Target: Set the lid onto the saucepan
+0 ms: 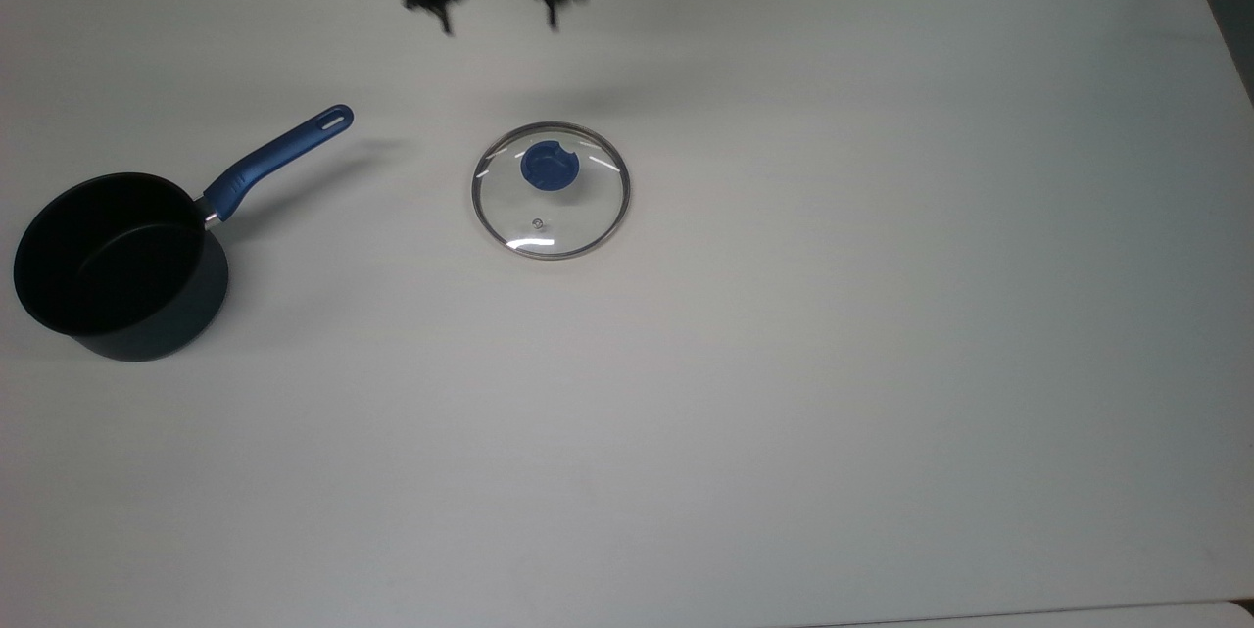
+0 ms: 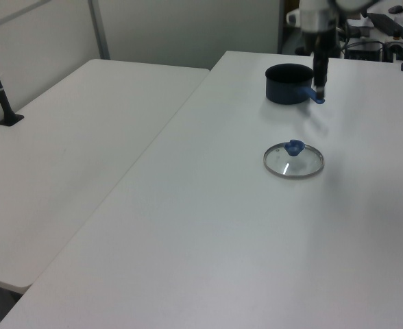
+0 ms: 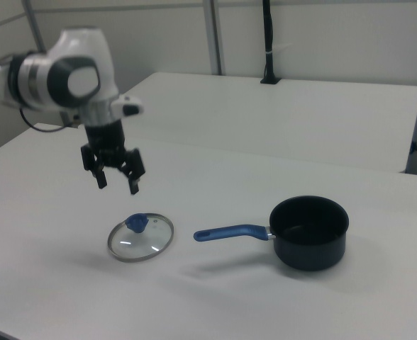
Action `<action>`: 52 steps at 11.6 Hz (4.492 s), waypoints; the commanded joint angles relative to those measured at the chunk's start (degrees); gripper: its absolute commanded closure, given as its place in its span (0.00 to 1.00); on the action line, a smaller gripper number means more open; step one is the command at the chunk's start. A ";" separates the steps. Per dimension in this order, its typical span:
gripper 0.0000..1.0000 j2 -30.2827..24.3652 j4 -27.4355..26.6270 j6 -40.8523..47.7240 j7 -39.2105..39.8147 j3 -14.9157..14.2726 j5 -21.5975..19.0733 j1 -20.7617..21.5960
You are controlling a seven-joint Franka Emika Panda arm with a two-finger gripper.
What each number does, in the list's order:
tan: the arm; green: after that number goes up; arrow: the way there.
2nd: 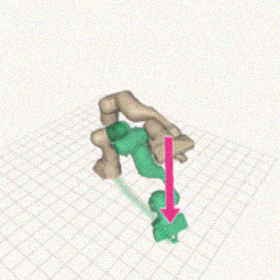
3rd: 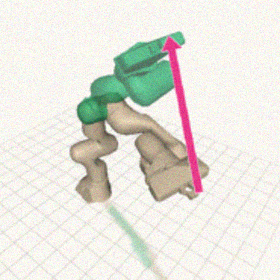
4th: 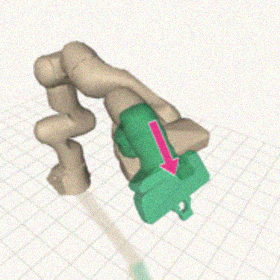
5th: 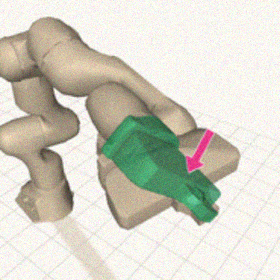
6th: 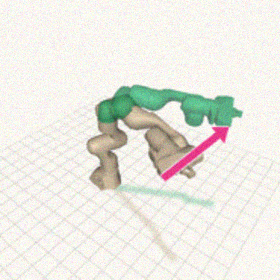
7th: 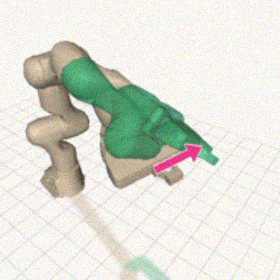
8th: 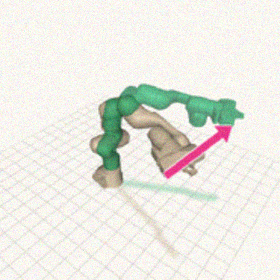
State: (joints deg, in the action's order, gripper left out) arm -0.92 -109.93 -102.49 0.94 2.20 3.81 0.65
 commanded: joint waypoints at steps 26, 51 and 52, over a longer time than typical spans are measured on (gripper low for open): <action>0.82 22.44 25.82 -18.86 -28.72 -5.09 -5.66 -22.01; 0.00 21.25 30.30 -14.00 -29.69 -8.27 -5.31 -21.40; 0.00 17.83 29.43 -11.09 -29.60 -8.00 -5.31 -20.09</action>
State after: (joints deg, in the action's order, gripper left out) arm 25.31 -77.53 -120.68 -28.65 -5.92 -0.99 -21.57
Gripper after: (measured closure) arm 0.000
